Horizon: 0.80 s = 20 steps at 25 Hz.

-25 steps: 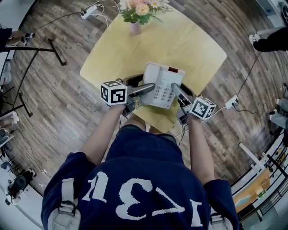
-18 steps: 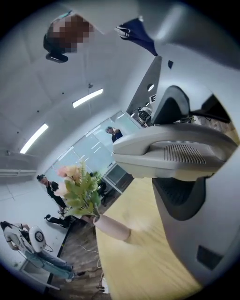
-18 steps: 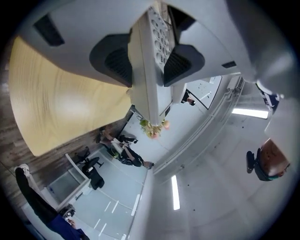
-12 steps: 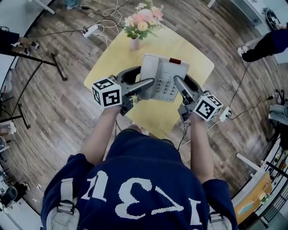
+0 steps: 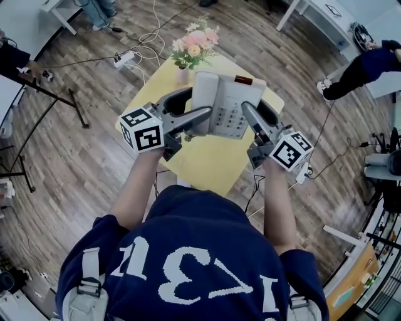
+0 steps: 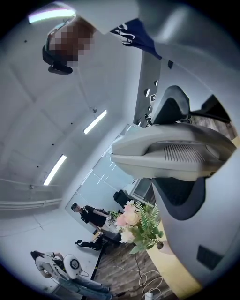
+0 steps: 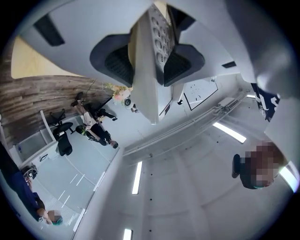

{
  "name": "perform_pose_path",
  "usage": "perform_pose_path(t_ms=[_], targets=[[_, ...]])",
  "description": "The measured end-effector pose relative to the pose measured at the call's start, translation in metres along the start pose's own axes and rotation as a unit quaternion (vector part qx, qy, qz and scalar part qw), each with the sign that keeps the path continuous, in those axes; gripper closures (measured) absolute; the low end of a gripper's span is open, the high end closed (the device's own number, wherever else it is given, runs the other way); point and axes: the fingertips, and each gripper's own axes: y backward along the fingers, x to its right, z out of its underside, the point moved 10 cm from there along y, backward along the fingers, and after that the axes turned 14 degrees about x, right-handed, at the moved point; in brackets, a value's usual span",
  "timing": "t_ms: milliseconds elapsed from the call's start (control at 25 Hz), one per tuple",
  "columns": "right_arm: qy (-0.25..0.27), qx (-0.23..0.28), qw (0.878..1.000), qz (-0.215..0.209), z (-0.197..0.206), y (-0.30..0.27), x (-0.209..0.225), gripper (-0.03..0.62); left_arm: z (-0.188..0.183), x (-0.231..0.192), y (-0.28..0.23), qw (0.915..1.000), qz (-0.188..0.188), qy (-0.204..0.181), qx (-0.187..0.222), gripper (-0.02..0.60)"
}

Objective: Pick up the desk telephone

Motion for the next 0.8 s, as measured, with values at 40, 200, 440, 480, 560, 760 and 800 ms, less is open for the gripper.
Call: perform_pose_path(t_ms=[40,200,440,480,560,760,800], targets=[[0.005,0.003,1.000,-0.002,0.001,0.000,-0.004,0.368,-0.001,0.001,0.003,1.0000,0.003,-0.004,0.003,0.224],[0.017,0.007,1.000,-0.001,-0.002,-0.002,-0.010,0.370,-0.004,0.003,0.006,0.9998,0.008,-0.011,0.014,0.224],[0.022,0.009,1.000,-0.006,-0.008,0.005,-0.009,0.370,-0.002,0.012,0.001,0.9997,0.006,-0.019,0.013,0.224],[0.022,0.009,1.000,-0.005,-0.008,0.006,-0.010,0.370,-0.001,0.012,0.002,0.9997,0.006,-0.019,0.014,0.224],[0.021,0.006,1.000,-0.002,-0.008,0.005,-0.011,0.370,-0.002,0.012,0.002,0.9998,0.006,-0.015,0.015,0.224],[0.026,0.006,1.000,0.001,-0.013,-0.006,-0.016,0.370,-0.013,0.007,0.002,0.9998,0.007,-0.014,0.012,0.224],[0.026,0.007,1.000,0.002,-0.015,-0.009,-0.017,0.370,-0.017,0.006,0.001,0.9998,0.007,-0.014,0.011,0.224]])
